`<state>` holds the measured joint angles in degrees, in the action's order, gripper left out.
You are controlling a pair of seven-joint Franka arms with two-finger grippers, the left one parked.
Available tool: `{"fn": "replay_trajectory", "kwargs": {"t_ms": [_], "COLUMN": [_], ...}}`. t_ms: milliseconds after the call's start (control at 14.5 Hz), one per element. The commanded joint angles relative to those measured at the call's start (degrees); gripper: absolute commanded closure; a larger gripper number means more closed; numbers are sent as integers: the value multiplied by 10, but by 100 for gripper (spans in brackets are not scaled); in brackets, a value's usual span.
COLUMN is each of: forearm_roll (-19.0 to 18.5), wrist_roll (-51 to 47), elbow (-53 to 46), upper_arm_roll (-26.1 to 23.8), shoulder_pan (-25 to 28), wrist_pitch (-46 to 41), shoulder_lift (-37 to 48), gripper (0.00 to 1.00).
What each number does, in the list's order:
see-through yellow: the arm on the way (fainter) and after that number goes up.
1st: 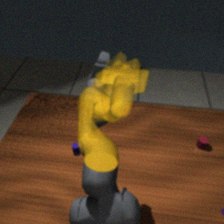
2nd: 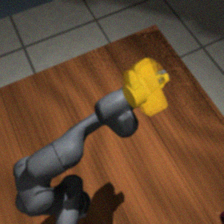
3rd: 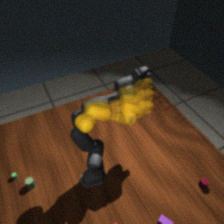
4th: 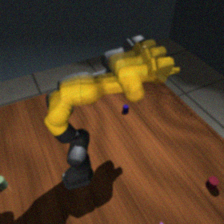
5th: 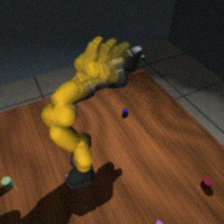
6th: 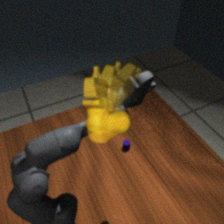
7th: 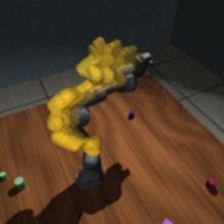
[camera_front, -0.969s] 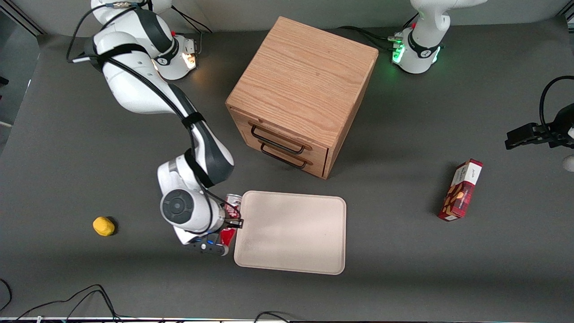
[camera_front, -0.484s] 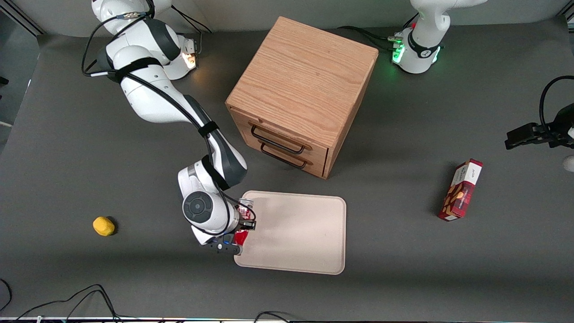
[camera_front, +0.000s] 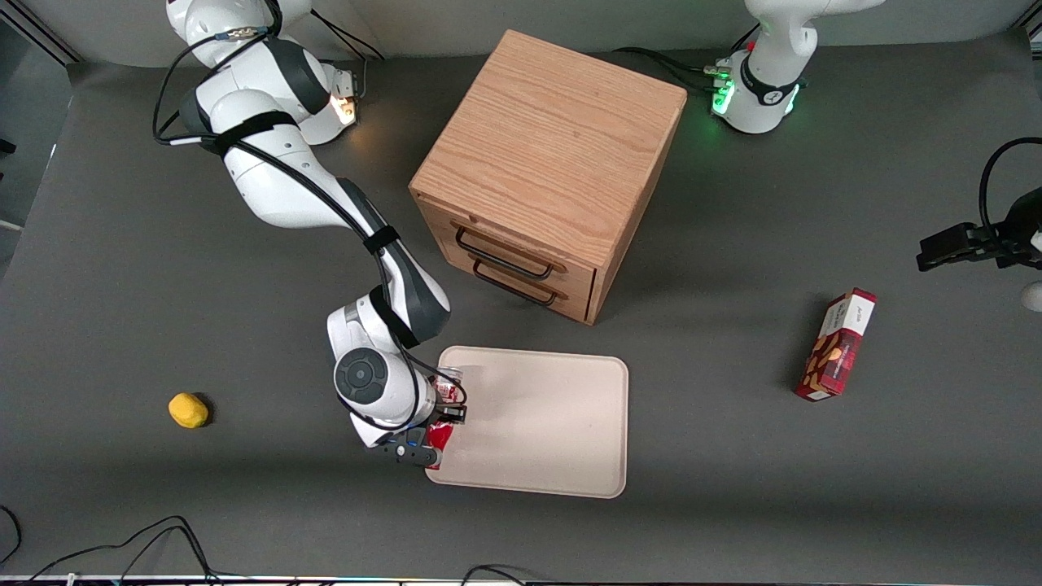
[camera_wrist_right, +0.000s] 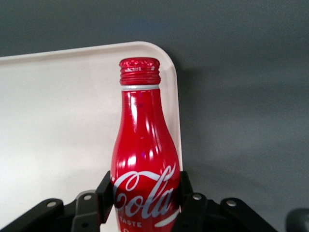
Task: Place coke bottle on tray
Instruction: 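Lower the bottle onto the tray and open the right gripper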
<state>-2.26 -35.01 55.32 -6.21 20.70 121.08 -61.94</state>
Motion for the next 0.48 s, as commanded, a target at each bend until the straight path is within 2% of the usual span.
{"fn": "replay_trajectory", "kwargs": {"t_ms": [0,69,415], "forearm_roll": [-6,-6,-7], "wrist_roll": [9,9,6], "elbow": [-22,-21,-21], "upper_arm_roll": [3,3,3], "shoulder_pan": [4,4,3], "wrist_pitch": [8,8,6], "shoulder_lift": [-14,-14,-13], "gripper": [35,0,0]}}
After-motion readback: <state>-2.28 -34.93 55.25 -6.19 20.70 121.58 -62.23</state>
